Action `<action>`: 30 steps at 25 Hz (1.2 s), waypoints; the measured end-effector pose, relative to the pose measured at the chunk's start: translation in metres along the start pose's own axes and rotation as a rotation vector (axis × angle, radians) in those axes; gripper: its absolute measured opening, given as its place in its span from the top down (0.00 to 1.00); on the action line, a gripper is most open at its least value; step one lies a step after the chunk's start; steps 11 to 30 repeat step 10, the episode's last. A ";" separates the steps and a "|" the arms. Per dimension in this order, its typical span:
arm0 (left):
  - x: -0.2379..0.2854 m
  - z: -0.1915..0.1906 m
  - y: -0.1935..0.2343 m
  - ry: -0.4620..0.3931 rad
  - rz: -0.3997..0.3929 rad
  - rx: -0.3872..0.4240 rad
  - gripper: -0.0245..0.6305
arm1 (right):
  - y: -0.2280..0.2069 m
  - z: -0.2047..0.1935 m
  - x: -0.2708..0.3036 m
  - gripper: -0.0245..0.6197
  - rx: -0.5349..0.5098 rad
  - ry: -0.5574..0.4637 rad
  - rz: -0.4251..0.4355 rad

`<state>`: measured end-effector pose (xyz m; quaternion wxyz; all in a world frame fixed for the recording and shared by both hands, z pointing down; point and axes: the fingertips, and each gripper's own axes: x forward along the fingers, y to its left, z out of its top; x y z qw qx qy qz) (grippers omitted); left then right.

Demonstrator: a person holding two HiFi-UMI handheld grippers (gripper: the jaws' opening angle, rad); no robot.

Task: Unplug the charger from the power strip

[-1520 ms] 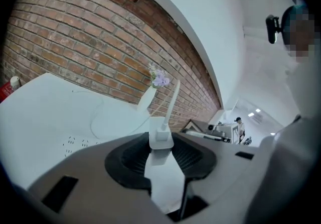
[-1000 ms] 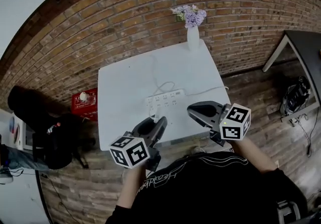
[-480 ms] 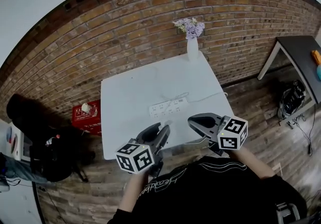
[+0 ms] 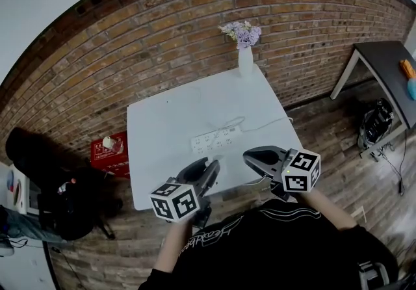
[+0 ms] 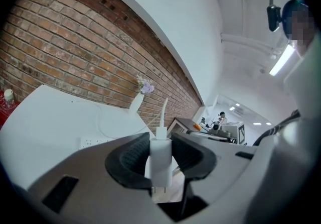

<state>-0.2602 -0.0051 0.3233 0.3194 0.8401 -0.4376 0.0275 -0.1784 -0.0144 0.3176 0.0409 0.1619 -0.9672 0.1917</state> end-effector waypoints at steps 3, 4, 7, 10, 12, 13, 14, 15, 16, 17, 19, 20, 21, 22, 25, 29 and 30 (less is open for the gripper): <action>0.002 0.002 0.002 0.000 -0.006 -0.004 0.76 | -0.002 0.002 0.000 0.97 -0.002 -0.001 -0.006; 0.003 0.002 0.002 0.001 -0.007 -0.004 0.76 | -0.003 0.003 0.000 0.97 -0.002 -0.002 -0.009; 0.004 0.001 0.004 0.008 -0.012 -0.004 0.76 | -0.005 0.002 0.001 0.97 0.003 -0.003 -0.014; 0.004 0.000 0.008 0.013 -0.020 -0.006 0.76 | -0.006 -0.001 0.004 0.97 0.004 0.001 -0.019; 0.004 0.000 0.008 0.013 -0.020 -0.006 0.76 | -0.006 -0.001 0.004 0.97 0.004 0.001 -0.019; 0.004 0.000 0.008 0.013 -0.020 -0.006 0.76 | -0.006 -0.001 0.004 0.97 0.004 0.001 -0.019; 0.004 0.000 0.008 0.013 -0.020 -0.006 0.76 | -0.006 -0.001 0.004 0.97 0.004 0.001 -0.019; 0.004 0.000 0.008 0.013 -0.020 -0.006 0.76 | -0.006 -0.001 0.004 0.97 0.004 0.001 -0.019; 0.004 0.000 0.008 0.013 -0.020 -0.006 0.76 | -0.006 -0.001 0.004 0.97 0.004 0.001 -0.019; 0.004 0.000 0.008 0.013 -0.020 -0.006 0.76 | -0.006 -0.001 0.004 0.97 0.004 0.001 -0.019; 0.004 0.000 0.008 0.013 -0.020 -0.006 0.76 | -0.006 -0.001 0.004 0.97 0.004 0.001 -0.019; 0.004 0.000 0.008 0.013 -0.020 -0.006 0.76 | -0.006 -0.001 0.004 0.97 0.004 0.001 -0.019; 0.004 0.000 0.008 0.013 -0.020 -0.006 0.76 | -0.006 -0.001 0.004 0.97 0.004 0.001 -0.019; 0.004 0.000 0.008 0.013 -0.020 -0.006 0.76 | -0.006 -0.001 0.004 0.97 0.004 0.001 -0.019; 0.004 0.000 0.008 0.013 -0.020 -0.006 0.76 | -0.006 -0.001 0.004 0.97 0.004 0.001 -0.019; 0.004 0.000 0.008 0.013 -0.020 -0.006 0.76 | -0.006 -0.001 0.004 0.97 0.004 0.001 -0.019; 0.004 0.000 0.008 0.013 -0.020 -0.006 0.76 | -0.006 -0.001 0.004 0.97 0.004 0.001 -0.019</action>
